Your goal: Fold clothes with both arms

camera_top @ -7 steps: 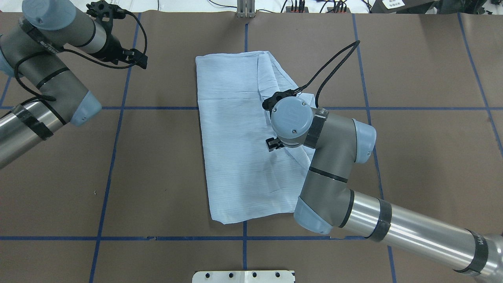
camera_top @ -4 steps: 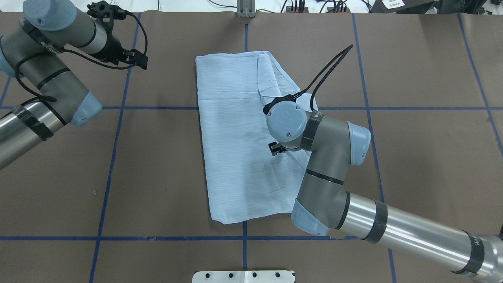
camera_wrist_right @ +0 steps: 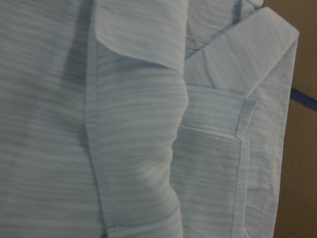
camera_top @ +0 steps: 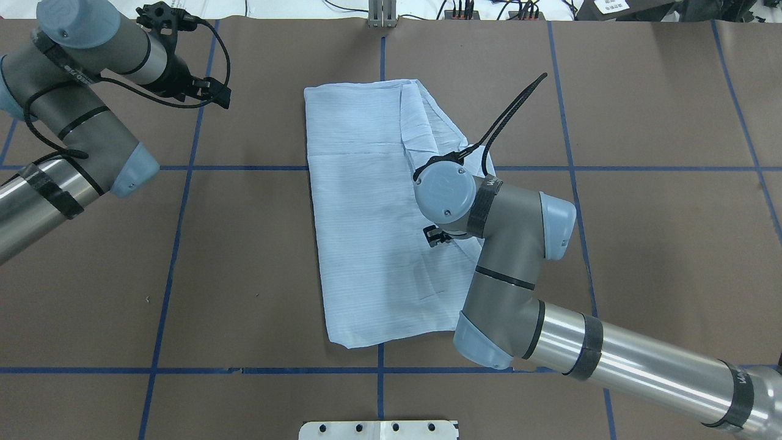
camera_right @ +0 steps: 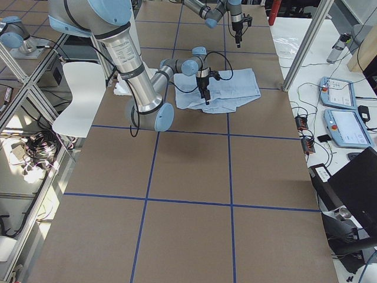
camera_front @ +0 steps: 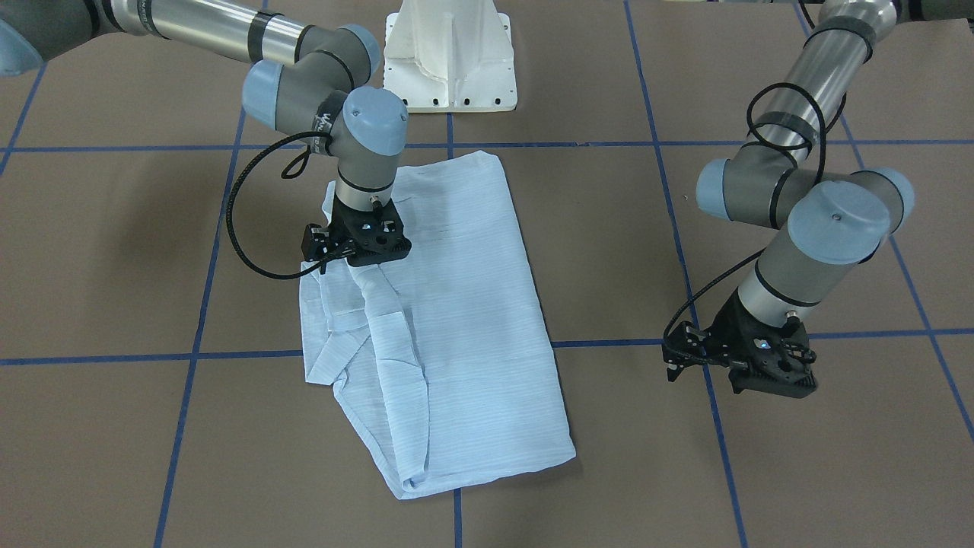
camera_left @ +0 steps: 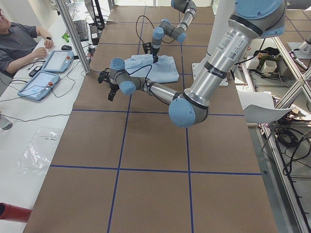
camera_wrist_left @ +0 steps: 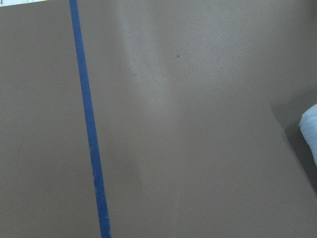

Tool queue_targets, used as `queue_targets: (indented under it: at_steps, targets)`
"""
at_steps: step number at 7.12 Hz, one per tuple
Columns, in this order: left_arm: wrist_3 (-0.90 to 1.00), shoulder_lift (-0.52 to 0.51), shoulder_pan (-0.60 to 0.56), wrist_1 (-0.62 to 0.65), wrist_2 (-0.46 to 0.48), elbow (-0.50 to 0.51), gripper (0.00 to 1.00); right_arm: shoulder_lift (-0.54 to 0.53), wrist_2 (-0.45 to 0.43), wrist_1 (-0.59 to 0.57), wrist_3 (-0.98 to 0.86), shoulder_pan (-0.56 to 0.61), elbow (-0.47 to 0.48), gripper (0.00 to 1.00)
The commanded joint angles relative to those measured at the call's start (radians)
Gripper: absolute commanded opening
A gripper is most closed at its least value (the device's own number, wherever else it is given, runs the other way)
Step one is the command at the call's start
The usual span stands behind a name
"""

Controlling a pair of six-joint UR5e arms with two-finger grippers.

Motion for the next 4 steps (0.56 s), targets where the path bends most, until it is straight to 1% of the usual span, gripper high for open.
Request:
queue_targets:
  at_steps: [1, 2, 3, 4]
  targets:
    - [-0.002, 0.000, 0.000, 0.000, 0.000, -0.004, 1.00, -0.009, -0.015, -0.031, -0.087, 0.031, -0.005, 1.00]
    - [0.000, 0.000, 0.000, 0.000, 0.000, -0.002, 1.00, -0.028, -0.005, -0.037, -0.145, 0.082, 0.000, 1.00]
    - [0.000, 0.000, 0.000, 0.002, 0.000, -0.002, 1.00, -0.080, -0.005, -0.039, -0.269, 0.147, 0.030, 1.00]
    - [-0.002, 0.000, 0.000, 0.003, -0.002, -0.005, 1.00, -0.166, -0.003, -0.025, -0.341, 0.188, 0.064, 1.00]
